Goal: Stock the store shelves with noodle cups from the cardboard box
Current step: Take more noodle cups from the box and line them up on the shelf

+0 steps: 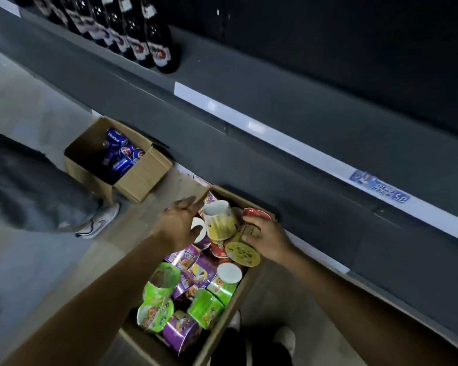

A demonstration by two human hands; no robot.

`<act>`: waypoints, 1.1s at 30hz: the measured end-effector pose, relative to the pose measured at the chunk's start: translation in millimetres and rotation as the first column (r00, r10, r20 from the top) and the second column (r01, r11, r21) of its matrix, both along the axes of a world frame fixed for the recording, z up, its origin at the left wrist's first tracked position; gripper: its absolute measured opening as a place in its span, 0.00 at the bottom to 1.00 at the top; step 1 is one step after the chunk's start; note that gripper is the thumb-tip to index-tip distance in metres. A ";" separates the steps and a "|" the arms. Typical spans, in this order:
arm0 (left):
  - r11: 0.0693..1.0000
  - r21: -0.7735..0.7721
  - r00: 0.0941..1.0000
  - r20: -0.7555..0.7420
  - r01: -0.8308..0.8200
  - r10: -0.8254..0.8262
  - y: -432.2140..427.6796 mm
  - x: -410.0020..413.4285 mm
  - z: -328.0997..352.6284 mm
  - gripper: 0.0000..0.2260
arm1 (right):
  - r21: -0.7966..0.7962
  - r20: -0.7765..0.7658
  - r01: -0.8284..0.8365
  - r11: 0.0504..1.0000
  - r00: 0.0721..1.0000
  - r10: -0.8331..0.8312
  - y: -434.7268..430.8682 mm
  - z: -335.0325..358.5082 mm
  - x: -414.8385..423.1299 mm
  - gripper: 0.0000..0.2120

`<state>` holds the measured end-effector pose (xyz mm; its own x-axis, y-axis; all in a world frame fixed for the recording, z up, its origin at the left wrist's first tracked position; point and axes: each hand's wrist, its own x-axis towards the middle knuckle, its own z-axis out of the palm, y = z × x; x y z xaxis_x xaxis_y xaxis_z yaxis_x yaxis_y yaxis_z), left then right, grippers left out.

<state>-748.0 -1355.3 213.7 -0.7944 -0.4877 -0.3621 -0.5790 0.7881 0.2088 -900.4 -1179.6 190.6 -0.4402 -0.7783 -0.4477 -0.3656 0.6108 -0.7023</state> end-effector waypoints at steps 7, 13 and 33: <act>0.992 0.097 0.993 0.093 -0.084 0.075 -32.4 35.7 -106.6 0.31 | 0.089 0.119 0.015 0.996 0.993 -0.026 -28.1 -80.0 36.8 0.23; 0.982 0.148 0.969 0.232 -0.121 0.084 -50.4 53.3 -179.2 0.29 | 0.160 0.124 0.020 0.987 0.991 -0.040 -48.5 -142.1 56.2 0.20; 0.983 0.173 0.946 0.324 -0.056 -0.003 -71.7 66.7 -343.8 0.30 | 0.288 0.318 -0.078 0.954 0.948 -0.018 -124.6 -317.0 103.8 0.26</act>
<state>-681.4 -1427.0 -130.1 -0.6088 -0.4114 -0.6783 -0.6587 0.7386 0.1433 -796.6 -1304.3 -126.4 -0.2184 -0.6015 -0.7684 -0.1779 0.7988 -0.5747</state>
